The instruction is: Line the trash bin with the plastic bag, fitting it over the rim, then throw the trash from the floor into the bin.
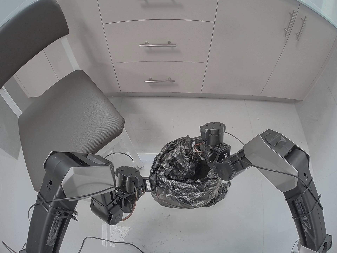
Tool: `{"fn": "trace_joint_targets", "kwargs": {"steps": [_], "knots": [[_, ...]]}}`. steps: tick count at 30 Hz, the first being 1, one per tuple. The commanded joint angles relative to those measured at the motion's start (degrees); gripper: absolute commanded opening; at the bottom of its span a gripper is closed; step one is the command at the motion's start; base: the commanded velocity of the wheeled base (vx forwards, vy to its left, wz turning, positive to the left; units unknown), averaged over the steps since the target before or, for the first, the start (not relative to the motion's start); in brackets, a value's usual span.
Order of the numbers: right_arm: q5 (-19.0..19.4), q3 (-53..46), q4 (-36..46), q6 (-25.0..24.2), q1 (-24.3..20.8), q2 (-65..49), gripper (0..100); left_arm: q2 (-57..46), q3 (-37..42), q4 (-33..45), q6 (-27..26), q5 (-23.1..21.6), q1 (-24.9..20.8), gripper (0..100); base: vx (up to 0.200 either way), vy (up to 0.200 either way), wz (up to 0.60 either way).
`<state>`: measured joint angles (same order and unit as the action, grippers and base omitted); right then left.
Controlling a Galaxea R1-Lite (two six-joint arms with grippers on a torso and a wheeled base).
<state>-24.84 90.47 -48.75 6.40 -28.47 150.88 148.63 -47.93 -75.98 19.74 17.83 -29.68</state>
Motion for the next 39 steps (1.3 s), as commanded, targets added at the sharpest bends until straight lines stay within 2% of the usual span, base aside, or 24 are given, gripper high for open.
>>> {"fn": "trace_joint_targets", "kwargs": {"steps": [1,8,21,26,28,34,39], "knots": [[0.1,0.1,-0.1,0.0,0.1,0.6,100,0.3,-0.2,0.6,0.0,-0.1,0.0,100,0.000,0.000,0.00],[0.1,0.1,-0.1,0.0,0.5,0.5,100,0.6,0.1,1.3,0.0,-2.5,-0.1,100,0.000,0.000,0.00],[0.0,-0.1,-0.3,-0.1,0.9,-0.2,100,-0.3,-2.3,10.7,0.6,-3.4,0.1,100,0.000,0.000,0.00],[0.1,-2.0,-0.4,-0.2,0.9,-2.8,100,-0.7,-2.6,11.6,0.7,-5.5,0.1,100,0.000,0.000,0.00],[0.2,-5.7,-0.7,-0.4,0.8,-6.1,100,-0.7,-2.5,11.6,0.8,-5.8,0.1,100,0.000,0.000,0.00],[6.7,-13.6,0.1,-3.1,0.2,-13.7,100,-1.3,-1.8,11.7,1.2,-10.4,0.4,100,0.000,0.000,0.00],[8.2,-17.5,0.0,-3.6,-0.4,-13.9,100,-2.4,-1.1,11.2,4.0,-12.8,0.8,100,0.000,0.000,0.00]]}}
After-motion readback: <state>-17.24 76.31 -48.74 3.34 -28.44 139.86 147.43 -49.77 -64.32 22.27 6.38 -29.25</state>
